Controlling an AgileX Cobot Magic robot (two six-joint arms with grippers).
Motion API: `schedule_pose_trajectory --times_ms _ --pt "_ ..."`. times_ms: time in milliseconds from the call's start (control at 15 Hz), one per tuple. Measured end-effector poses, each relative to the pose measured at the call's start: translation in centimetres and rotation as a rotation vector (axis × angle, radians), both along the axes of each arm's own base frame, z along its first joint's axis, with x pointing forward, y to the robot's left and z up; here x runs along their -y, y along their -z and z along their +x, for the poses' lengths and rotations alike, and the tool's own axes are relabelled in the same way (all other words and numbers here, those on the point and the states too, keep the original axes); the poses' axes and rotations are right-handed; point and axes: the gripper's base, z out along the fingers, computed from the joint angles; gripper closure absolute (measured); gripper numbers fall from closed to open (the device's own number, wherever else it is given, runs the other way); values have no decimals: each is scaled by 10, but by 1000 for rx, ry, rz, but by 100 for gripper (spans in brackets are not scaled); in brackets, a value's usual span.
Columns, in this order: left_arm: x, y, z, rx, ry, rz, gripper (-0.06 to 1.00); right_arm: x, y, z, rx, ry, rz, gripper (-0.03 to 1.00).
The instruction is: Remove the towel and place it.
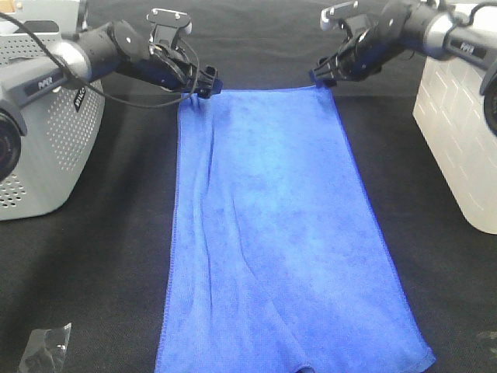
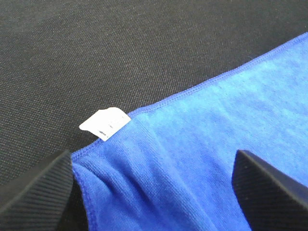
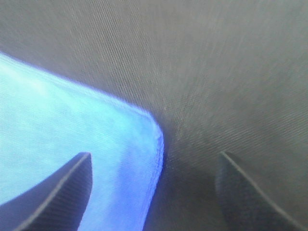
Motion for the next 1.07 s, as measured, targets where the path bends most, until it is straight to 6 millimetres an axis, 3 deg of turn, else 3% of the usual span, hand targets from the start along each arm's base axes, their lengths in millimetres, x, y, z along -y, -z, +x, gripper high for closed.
schedule_pose_trajectory --times_ms 200,467,733,933,1067 --pt "3 -43 -14 -97 63 -15 9 0 -35 -15 -110 -21 -4 25" --pt "4 -90 -51 -401 127 -51 8 2 -83 -50 -349 -27 3 25" --pt "4 -101 -66 -535 132 -76 8 4 -136 -75 -378 18 43 25" --pt "5 -109 -72 -563 96 -93 10 6 -152 -86 -386 74 87 25" --pt "5 -120 -89 -599 71 -53 10 9 -170 -112 -411 83 96 25"
